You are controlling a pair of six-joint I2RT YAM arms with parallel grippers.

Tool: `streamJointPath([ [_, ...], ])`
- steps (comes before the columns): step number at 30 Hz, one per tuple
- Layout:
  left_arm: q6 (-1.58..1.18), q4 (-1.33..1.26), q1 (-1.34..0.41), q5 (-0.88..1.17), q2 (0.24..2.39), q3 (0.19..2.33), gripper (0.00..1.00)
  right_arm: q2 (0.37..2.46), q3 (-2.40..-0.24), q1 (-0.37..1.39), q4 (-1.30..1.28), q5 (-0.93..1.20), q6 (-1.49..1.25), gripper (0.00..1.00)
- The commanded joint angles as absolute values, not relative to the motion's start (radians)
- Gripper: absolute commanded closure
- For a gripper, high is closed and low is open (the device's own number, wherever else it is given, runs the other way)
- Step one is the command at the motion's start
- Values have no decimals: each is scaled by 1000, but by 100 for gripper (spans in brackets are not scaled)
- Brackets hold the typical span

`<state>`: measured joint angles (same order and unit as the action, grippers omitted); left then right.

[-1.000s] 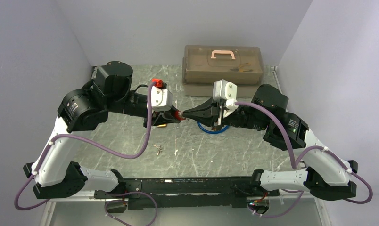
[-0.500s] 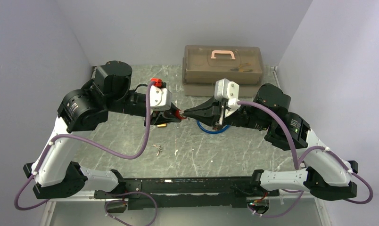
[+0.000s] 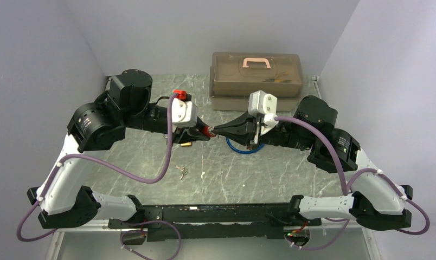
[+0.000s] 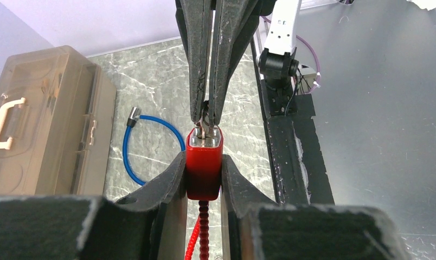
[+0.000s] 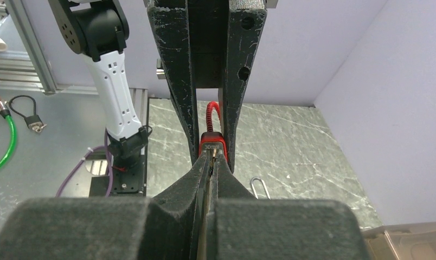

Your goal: Unlock with the key

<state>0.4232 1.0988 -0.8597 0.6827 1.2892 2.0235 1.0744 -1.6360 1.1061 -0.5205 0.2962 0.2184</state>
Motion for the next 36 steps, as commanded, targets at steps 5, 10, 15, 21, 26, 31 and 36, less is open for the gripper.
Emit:
streamJointPath([
  [5,411,1127,-850,693,1260,2021,100,1031,-1681,1100,-532,230,245,100],
  [10,408,1127,-848,701,1261,2027,100,1008,-1651,1100,-516,224,238,100],
  [15,408,1127,-849,705,1258,2027,100,995,-1638,1100,-509,210,236,100],
  [21,386,1117,-835,736,1259,2040,100,988,-1602,1101,-481,225,223,100],
  [26,319,1080,-780,852,1258,2058,100,960,-1530,1100,-413,232,198,100],
  [31,248,1032,-723,996,1256,2050,100,895,-1420,1100,-271,231,157,100],
  [36,207,1001,-697,1051,1256,2045,100,860,-1321,1100,-125,238,116,100],
])
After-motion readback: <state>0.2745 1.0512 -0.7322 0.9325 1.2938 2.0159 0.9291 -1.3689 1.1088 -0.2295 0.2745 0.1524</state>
